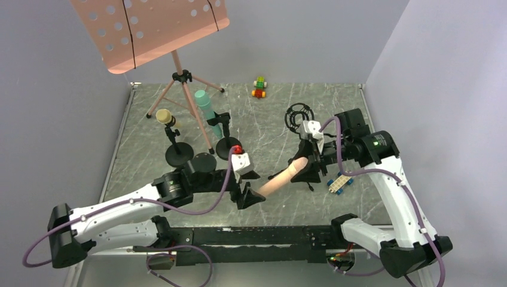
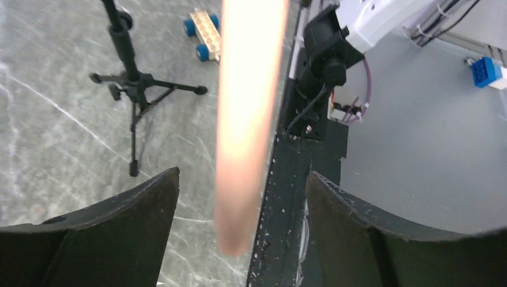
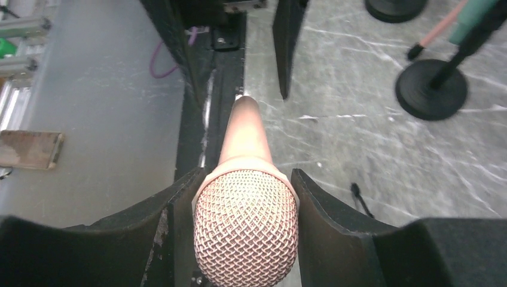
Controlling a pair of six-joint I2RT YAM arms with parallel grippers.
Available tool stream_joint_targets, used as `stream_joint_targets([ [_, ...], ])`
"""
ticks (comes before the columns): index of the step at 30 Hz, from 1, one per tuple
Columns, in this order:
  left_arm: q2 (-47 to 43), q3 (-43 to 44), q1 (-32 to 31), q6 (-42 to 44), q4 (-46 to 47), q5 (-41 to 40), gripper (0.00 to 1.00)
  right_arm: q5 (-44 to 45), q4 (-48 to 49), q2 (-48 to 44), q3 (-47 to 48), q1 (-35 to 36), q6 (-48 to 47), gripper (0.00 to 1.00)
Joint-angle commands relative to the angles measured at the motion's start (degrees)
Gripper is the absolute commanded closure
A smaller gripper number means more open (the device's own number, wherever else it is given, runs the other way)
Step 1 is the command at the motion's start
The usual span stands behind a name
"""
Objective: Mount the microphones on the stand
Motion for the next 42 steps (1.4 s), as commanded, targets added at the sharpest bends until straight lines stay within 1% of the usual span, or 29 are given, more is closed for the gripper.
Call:
stream_joint_targets([
  [1, -6.7, 3.8, -0.1, 2.2, -5.1, -8.9, 0.09, 4.9, -0.6, -0.1, 10.3, -2.2, 5.1, 0.88],
  [3, -10.4, 4.7, 0.0, 4.1, -9.3, -14.6, 0.01, 7.4, -1.9, 1.5, 15.2, -3.3, 7.2, 0.88],
  [5, -14.4, 5.1, 0.0, 6.1, -13.2, -22.4, 0.01, 9.7, -3.3, 2.7, 20.1, -4.8, 8.8, 0.88],
  [9, -21.9, 3.4, 0.1, 8.3, -19.5, -34.7, 0.01, 14.6, -5.8, 4.0, 28.5, -7.2, 11.1, 0.86],
  [12, -25.9, 0.7, 0.1, 8.4, -22.7, -40.9, 0.01, 19.5, -5.9, 3.4, 32.6, -8.2, 12.7, 0.86],
  [14, -28.0, -2.4, 0.1, 10.4, -23.2, -43.0, 0.01, 23.5, -5.2, 2.8, 34.4, -9.1, 14.1, 0.85],
  [17, -29.2, -5.9, 0.2, 11.2, -22.3, -44.7, 0.01, 27.5, -4.2, 2.2, 36.6, -11.1, 14.8, 0.85],
  [19, -29.1, -7.6, 0.2, 11.6, -21.2, -45.7, 0.01, 28.6, -4.1, 2.3, 38.1, -12.3, 15.0, 0.86],
  [26, -25.6, -6.1, 0.2, 11.1, -24.3, -46.7, 0.01, 27.6, -3.7, 0.6, 42.4, -17.6, 16.2, 0.85],
  [28, -25.9, -6.3, 0.2, 11.0, -24.4, -46.1, 0.01, 29.2, -2.9, 0.3, 42.3, -19.4, 17.0, 0.85],
  [31, -27.1, -6.6, 0.2, 11.2, -23.9, -45.2, 0.01, 31.4, -2.1, 0.7, 41.3, -19.6, 17.6, 0.85],
  [34, -28.5, -6.8, 0.2, 11.4, -23.3, -45.1, 0.01, 30.4, -2.8, 1.6, 40.3, -19.6, 16.0, 0.85],
  [42, -30.7, -7.0, 0.2, 11.4, -23.2, -43.8, 0.01, 31.1, 0.8, 3.3, 35.9, -19.7, 14.6, 0.85],
])
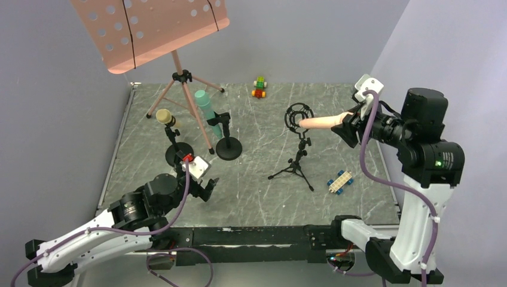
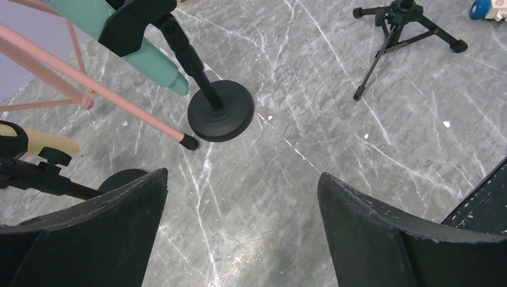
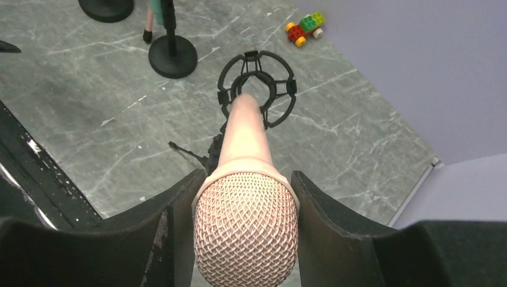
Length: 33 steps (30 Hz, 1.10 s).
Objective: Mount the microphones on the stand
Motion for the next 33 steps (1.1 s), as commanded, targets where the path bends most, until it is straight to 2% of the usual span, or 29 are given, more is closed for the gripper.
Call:
stream_joint_targets([
  [1, -1.4, 0.8, 0.2, 0.7, 1.0, 0.9, 0.01, 0.9, 5.0, 1.7, -1.6, -0.3, -0.2, 0.85],
  [5, -1.8, 0.9, 0.2, 0.6, 0.8, 1.0, 0.01, -0.8, 6.5, 2.1, -2.8, -0.2, -0.3, 0.85],
  [16, -1.7, 0.9, 0.2, 0.6, 0.9, 1.4, 0.01, -2.3, 7.2, 2.3, 1.0, -0.2, 0.6, 0.85],
  [23, -1.9, 0.9, 0.2, 0.4, 0.8, 1.7, 0.01, -2.7, 8.4, 3.6, -1.5, 0.5, 1.1, 0.86],
  [33, -1.6, 0.9, 0.2, 0.5, 0.9, 1.8, 0.01, 7.4, 11.2, 3.9, -5.4, 9.2, 2.4, 0.86],
])
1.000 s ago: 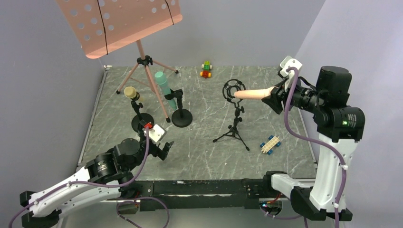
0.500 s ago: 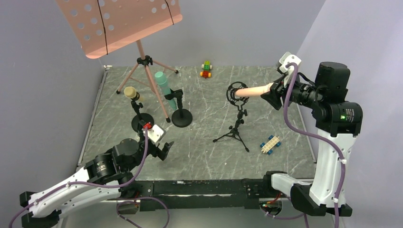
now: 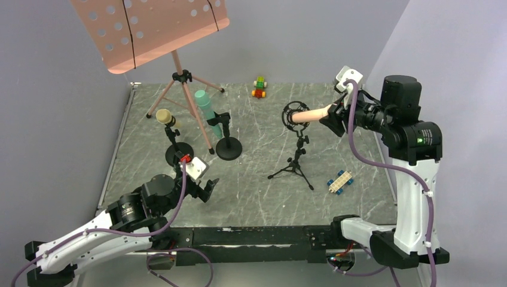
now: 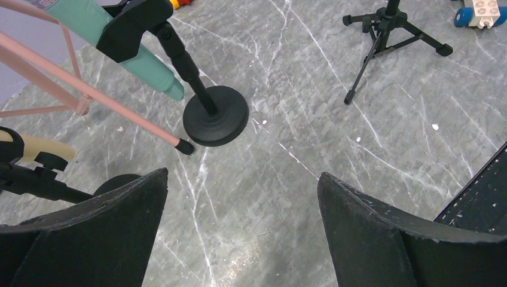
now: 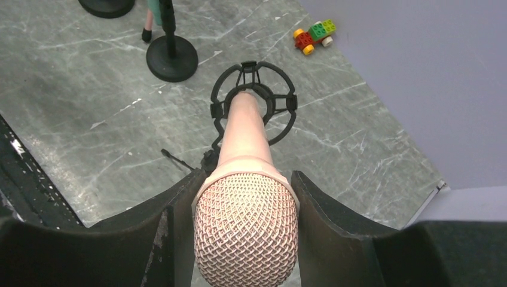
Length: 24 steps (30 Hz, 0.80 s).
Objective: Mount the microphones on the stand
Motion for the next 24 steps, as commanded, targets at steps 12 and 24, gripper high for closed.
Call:
stream_joint_targets([
  [12, 0.7, 0.9, 0.2, 0.3, 0.7, 0.5, 0.01, 8.7, 1.9, 2.6, 3.6, 6.4, 1.8, 0.85],
  [24, 1.6, 1.0, 0.2, 0.1, 0.7, 0.9, 0.01, 11.1, 3.4, 4.6, 0.7, 10.5, 1.4, 0.80],
])
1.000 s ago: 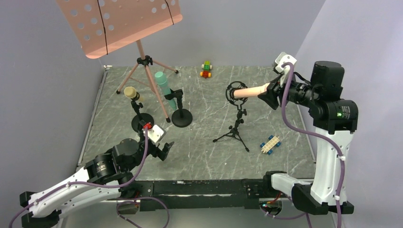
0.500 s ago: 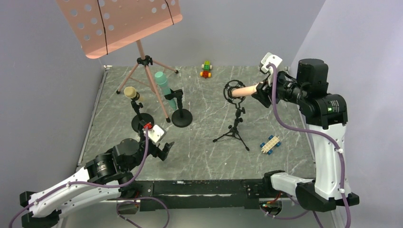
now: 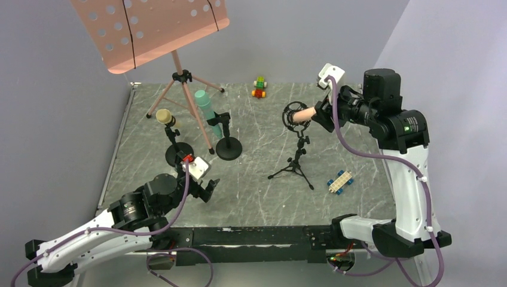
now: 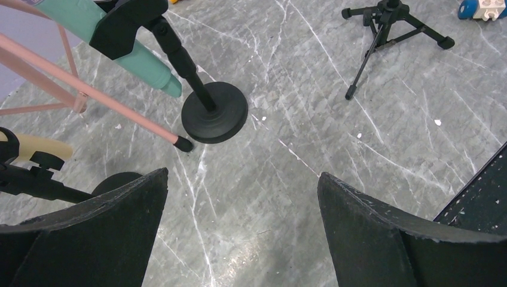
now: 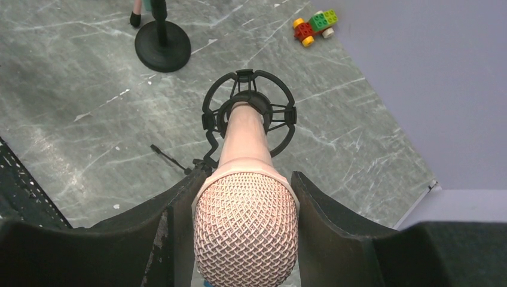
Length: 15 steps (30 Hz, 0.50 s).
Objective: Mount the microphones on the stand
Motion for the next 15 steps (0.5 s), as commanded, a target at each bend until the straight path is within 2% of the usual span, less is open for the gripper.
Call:
stream_joint_targets([
  [1, 0.7, 1.0, 0.2, 0.0, 0.7, 0.9, 0.01, 1.9, 2.6, 0.6, -1.4, 2.5, 1.1, 0.80],
  [9, 0.7, 0.9, 0.2, 0.0, 0.8, 0.9, 0.01, 6.3, 5.1, 0.9, -5.1, 6.3, 1.5, 0.78],
  [15, 1.3, 1.0, 0.2, 0.0, 0.9, 1.0, 0.01, 6.1, 7.6, 1.0, -8.2, 7.2, 2.7, 0.74],
])
